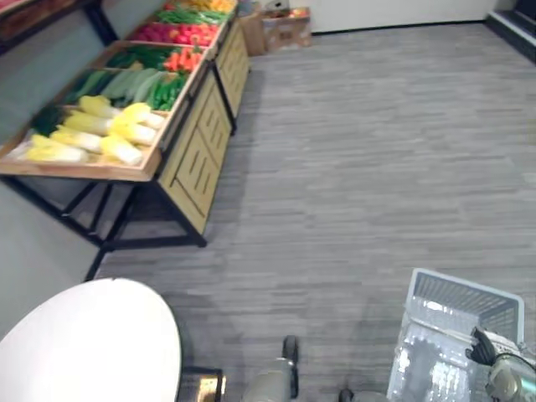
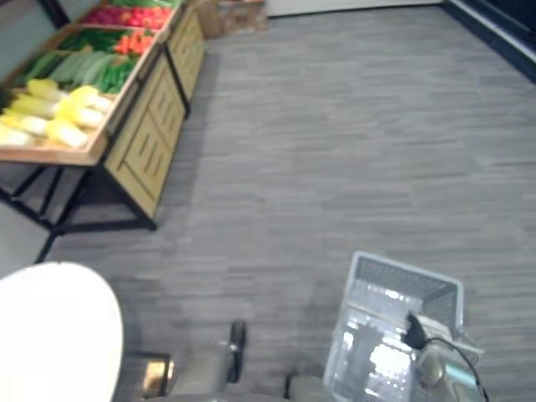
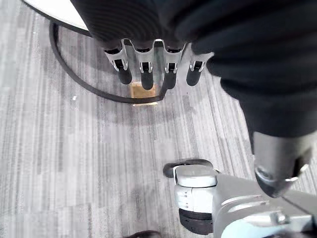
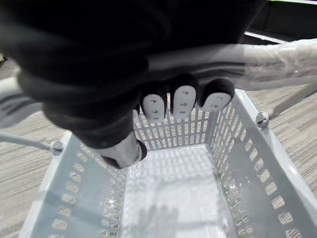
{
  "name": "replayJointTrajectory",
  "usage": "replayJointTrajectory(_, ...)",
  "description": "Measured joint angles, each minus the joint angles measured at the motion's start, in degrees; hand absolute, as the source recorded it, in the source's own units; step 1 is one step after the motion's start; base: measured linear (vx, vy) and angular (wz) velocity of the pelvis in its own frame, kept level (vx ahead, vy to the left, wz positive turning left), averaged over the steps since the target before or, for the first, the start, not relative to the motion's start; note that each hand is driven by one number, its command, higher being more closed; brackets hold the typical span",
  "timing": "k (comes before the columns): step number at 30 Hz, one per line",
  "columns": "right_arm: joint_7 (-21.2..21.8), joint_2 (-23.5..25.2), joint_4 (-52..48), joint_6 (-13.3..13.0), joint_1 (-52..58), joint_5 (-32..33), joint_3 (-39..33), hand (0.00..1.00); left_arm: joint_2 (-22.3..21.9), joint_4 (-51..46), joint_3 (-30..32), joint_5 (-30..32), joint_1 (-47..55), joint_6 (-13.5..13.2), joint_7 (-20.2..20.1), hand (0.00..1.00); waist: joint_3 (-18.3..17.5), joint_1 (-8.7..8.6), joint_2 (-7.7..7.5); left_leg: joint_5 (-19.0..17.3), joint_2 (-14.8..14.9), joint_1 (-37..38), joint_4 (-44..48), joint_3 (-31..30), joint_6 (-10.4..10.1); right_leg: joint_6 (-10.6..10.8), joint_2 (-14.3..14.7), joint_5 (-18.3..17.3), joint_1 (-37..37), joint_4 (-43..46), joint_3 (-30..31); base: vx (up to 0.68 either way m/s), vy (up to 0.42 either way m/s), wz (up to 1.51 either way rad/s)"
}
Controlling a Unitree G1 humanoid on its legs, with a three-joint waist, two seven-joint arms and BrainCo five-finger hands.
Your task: Pick vegetable in the basket
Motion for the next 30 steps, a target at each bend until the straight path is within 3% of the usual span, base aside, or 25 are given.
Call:
replayJointTrajectory(1, 0.0, 0.4, 0.0, 0.2, -0.5, 0.0, 1.5, 1.0, 0.1, 0.0, 0.1, 0.0, -0.6, 0.0, 0.1, 0.0, -0.1, 0.33, 0.05, 3.6, 0.8, 0.6, -0.3, 2.2, 0.4, 0.8, 0.0, -1.4, 1.6, 0.0, 1.2, 0.37, 0.151, -0.37)
replayJointTrajectory(2, 0.0, 0.5, 0.0, 0.2, -0.5, 0.0, 1.9, 1.0, 0.1, 0.0, 0.1, 0.0, -0.8, 0.0, 0.1, 0.0, 0.0, 0.35, -0.15, 4.4, 0.8, 0.9, -0.1, 3.1, 0.8, 1.2, -0.2, -1.7, 2.0, 0.0, 1.3, 0.39, 0.167, -0.26)
replayJointTrajectory(3, 0.0, 1.4, 0.0, 0.2, -0.9, 0.0, 2.9, 1.0, 0.1, 0.0, 0.1, 0.1, -1.5, -0.1, 0.1, 0.0, -0.3, 0.32, -0.96, 5.6, 0.2, 1.1, 1.7, 6.0, 2.5, 2.3, -1.9, -3.1, 3.0, -0.2, 1.9, 0.31, 0.134, -0.08)
replayJointTrajectory(6, 0.0, 3.5, 0.0, -0.4, -1.4, 0.0, 4.3, 1.0, 0.1, -0.5, 0.2, 0.2, -2.4, -0.1, 0.6, 0.0, -1.7, 1.02, -3.93, -1.5, -3.6, -0.5, 7.8, 8.6, 5.7, 3.7, -6.4, -4.4, 2.6, 2.5, 2.3, 0.41, 0.173, -0.11)
replayJointTrajectory(7, 0.0, 3.9, 0.0, -0.3, -1.3, 0.0, 4.3, 1.0, 0.1, -0.5, 0.2, 0.2, -2.4, 0.0, 0.6, 0.0, -1.8, 1.29, -4.2, -2.7, -4.0, -0.1, 8.1, 9.2, 6.1, 4.1, -6.9, -4.6, 1.6, 5.8, 2.1, 0.44, 0.164, -0.04)
replayJointTrajectory(8, -0.2, 4.6, 0.0, -0.1, -1.1, 0.0, 4.2, 1.0, 0.1, -0.3, 0.1, 0.5, -2.2, 0.0, 0.6, 0.0, -1.8, 1.48, -4.64, -4.6, -5.6, 1.8, 8.2, 9.3, 7.0, 5.9, -7.7, -4.6, -1.1, 14.8, 1.9, 0.52, 0.209, 0.19)
replayJointTrajectory(9, -0.3, 4.9, 0.0, 0.4, -1.1, 0.0, 4.1, 1.0, 0.3, -0.2, -0.3, 0.7, -2.1, 0.0, 0.5, 0.0, -1.9, 1.1, -5.47, -7.0, -7.4, 3.8, 8.7, 8.9, 8.1, 12.3, -8.9, -2.3, -4.2, 25.2, 2.0, 0.44, 0.176, 0.31)
replayJointTrajectory(10, -0.3, 5.0, 0.0, 0.6, -1.0, 0.1, 4.0, 1.0, 0.4, -0.3, -0.6, 0.7, -2.0, 0.0, 0.5, 0.0, -1.6, 0.99, -6.22, -8.0, -8.3, 4.9, 9.0, 8.5, 8.5, 15.9, -9.5, 0.1, -5.7, 30.3, 2.0, 0.54, 0.193, 0.59)
replayJointTrajectory(11, -0.5, 5.3, 0.0, 0.7, -1.0, 0.1, 3.5, 1.0, 0.9, -0.6, -1.5, 0.9, -1.8, 0.0, 0.4, 0.0, -1.6, 0.24, -6.56, -10.0, -9.9, 7.3, 10.2, 6.4, 9.9, 19.2, -9.7, 8.5, -8.3, 38.7, 1.8, 0.47, 0.109, 0.98)
replayJointTrajectory(12, -0.5, 5.6, -0.1, 0.6, -0.3, 0.0, 3.4, 1.0, 2.0, -0.6, -3.4, 1.2, -2.0, 0.1, 0.3, 0.0, -1.9, -1.42, -6.11, -11.7, -10.9, 10.4, 10.5, 2.5, 11.1, 19.6, -9.1, 18.7, -9.8, 45.9, 0.7, 0.58, 0.106, 1.14)
replayJointTrajectory(13, -0.6, 5.7, -0.1, 0.5, 0.0, 0.0, 3.4, 1.0, 2.5, -0.6, -4.4, 1.4, -2.3, 0.1, 0.1, 0.0, -1.9, -1.79, -6.22, -12.1, -11.2, 12.1, 10.4, 1.3, 11.5, 19.2, -9.2, 18.3, -11.1, 49.7, 0.3, 0.51, 0.026, 1.17)
replayJointTrajectory(15, -1.2, 5.7, -0.6, 0.4, 0.0, -0.1, 2.2, 1.0, 2.9, -1.0, -5.6, 2.3, -3.8, 0.2, 0.1, 0.0, -1.6, -1.91, -6.34, -13.2, -11.3, 17.6, 8.9, -3.6, 11.7, 7.8, -10.1, 10.6, -18.8, 57.2, -3.8, 0.51, -0.022, 0.97)
replayJointTrajectory(17, -1.6, 5.7, -1.2, 0.4, 0.0, -0.2, 0.5, 1.0, 3.0, -1.1, -5.7, 2.3, -5.1, 0.8, 0.1, 0.0, -1.1, -2.81, -5.73, -13.2, -10.5, 21.5, 7.0, -8.4, 11.7, 4.2, -11.6, 7.9, -22.5, 50.9, -6.5, 0.48, -0.129, 1.21)
replayJointTrajectory(19, -1.9, 5.7, -1.1, 0.6, -0.3, -0.2, -1.1, 1.0, 2.5, -1.2, -5.6, 2.3, -5.9, 0.9, 0.1, 0.0, -0.7, -3.71, -5.09, -13.3, -8.8, 24.4, 6.2, -11.6, 11.5, 4.9, -11.4, 7.2, -22.8, 35.3, -4.9, 0.45, -0.223, 1.29)
replayJointTrajectory(20, -2.2, 5.7, -1.1, 0.7, -0.2, -0.1, -2.0, 1.0, 2.1, -1.4, -5.6, 2.3, -6.5, 0.9, 0.2, 0.0, -0.7, -4.06, -4.99, -14.1, -7.7, 24.9, 6.8, -12.9, 10.9, 6.3, -11.2, 8.1, -22.0, 22.1, -1.9, 0.41, -0.275, 1.31)
replayJointTrajectory(21, -2.3, 5.7, -1.2, 0.8, -0.4, 0.0, -2.8, 1.0, 2.1, -1.9, -5.6, 2.3, -6.9, 0.8, 0.2, 0.0, -0.7, -4.53, -5.31, -16.2, -6.8, 25.4, 7.5, -14.9, 9.6, 8.4, -11.6, 9.5, -21.2, 10.1, 1.5, 0.43, -0.308, 1.28)
replayJointTrajectory(23, -2.4, 5.8, -1.2, 0.9, -0.3, 0.1, -3.2, 1.0, 2.2, -2.2, -5.2, 2.3, -6.7, 0.7, 0.1, 0.0, -1.2, -4.33, -7.38, -20.5, -6.3, 26.0, 8.2, -16.8, 7.2, 10.3, -13.9, 10.8, -20.7, -2.1, 4.3, 0.47, -0.447, 1.08)
replayJointTrajectory(24, -2.3, 6.3, -1.0, 1.2, 0.0, 0.1, -3.8, 1.0, 2.7, -1.8, -4.2, 2.4, -6.4, 0.8, 0.4, 0.0, -0.8, -4.14, -8.56, -23.8, -6.0, 27.4, 9.0, -19.3, 5.6, 14.1, -15.0, 13.2, -19.0, -4.6, 4.6, 0.46, -0.51, 0.97)
replayJointTrajectory(25, -2.3, 6.4, -0.5, 1.7, 0.1, 0.1, -4.7, 1.0, 2.3, -1.0, -3.9, 2.4, -6.5, 0.9, 0.6, 0.0, -1.0, -4.05, -7.67, -25.0, -5.1, 27.8, 9.4, -20.4, 4.8, 15.7, -14.4, 15.5, -19.1, -2.5, 4.0, 0.43, -0.468, 0.92)
replayJointTrajectory(26, -2.3, 6.7, -0.3, 2.4, 0.2, 0.1, -6.4, 1.0, 1.3, -0.1, -4.0, 2.5, -6.7, 0.9, 0.5, 0.0, -1.1, -3.94, -6.68, -25.3, -3.6, 27.6, 10.5, -22.3, 4.8, 15.4, -13.2, 15.7, -19.7, 1.4, 2.8, 0.42, -0.396, 0.76)
replayJointTrajectory(27, -2.3, 6.8, -0.3, 2.9, 0.4, 0.1, -7.9, 1.0, 0.3, 0.2, -3.9, 2.5, -6.7, 0.9, 0.6, 0.0, -1.6, -3.36, -5.02, -24.4, -2.3, 27.4, 12.1, -23.8, 4.6, 13.3, -12.0, 12.9, -20.6, 6.0, 1.3, 0.42, -0.361, 0.72)
replayJointTrajectory(30, -2.3, 6.9, -0.2, 2.9, 0.3, 0.9, -8.7, 1.0, -0.7, 0.1, -1.9, 2.8, -6.4, 0.8, 0.9, 0.0, -3.0, -3.35, -2.83, -20.6, 0.5, 24.6, 15.4, -26.5, 1.5, 10.0, -11.3, 8.5, -21.0, 11.4, -4.5, 0.4, -0.334, 0.67)
